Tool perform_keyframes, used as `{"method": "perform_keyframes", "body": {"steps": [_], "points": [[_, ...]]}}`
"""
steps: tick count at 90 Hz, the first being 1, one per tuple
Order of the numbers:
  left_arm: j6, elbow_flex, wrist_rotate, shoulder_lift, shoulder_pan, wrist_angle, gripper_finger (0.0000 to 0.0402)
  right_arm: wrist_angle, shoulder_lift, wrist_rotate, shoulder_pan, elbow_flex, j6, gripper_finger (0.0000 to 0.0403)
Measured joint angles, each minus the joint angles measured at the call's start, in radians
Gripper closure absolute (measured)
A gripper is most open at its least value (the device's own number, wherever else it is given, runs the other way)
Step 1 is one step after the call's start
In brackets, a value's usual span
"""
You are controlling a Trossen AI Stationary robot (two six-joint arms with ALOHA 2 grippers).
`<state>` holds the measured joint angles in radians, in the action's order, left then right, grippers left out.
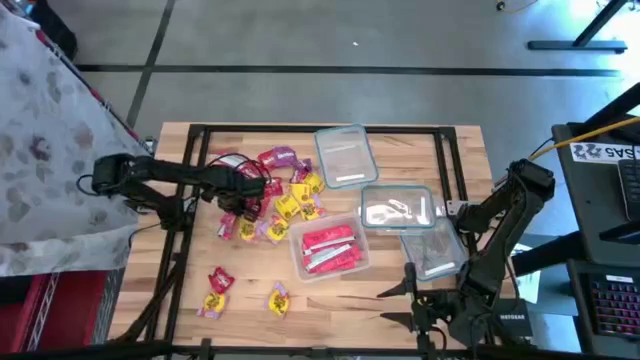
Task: Sort candy
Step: Put the pink candy into the top rectangular transparent food container
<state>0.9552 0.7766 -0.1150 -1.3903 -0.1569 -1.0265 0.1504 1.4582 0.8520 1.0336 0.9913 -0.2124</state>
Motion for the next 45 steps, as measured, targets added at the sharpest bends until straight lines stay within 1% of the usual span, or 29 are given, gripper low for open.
{"method": "perform_keyframes", "body": {"steps": [8, 22, 36, 45], "points": [[0.010, 0.037, -0.036, 0.000, 0.021, -0.063, 0.0394, 0.000, 0.000, 0.000, 0.000, 0.000, 0.000, 0.0210], [0.013, 0.046, -0.046, 0.000, 0.045, -0.033, 0.0386, -0.004, 0.000, 0.000, 0.000, 0.000, 0.000, 0.0210], [0.029, 0.010, -0.048, 0.000, 0.078, 0.087, 0.0380, -0.020, 0.000, -0.003, 0.000, 0.000, 0.000, 0.0210], [0.037, -0.040, -0.033, 0.000, 0.103, 0.212, 0.0379, -0.021, 0.000, -0.008, 0.000, 0.000, 0.000, 0.0210]]}}
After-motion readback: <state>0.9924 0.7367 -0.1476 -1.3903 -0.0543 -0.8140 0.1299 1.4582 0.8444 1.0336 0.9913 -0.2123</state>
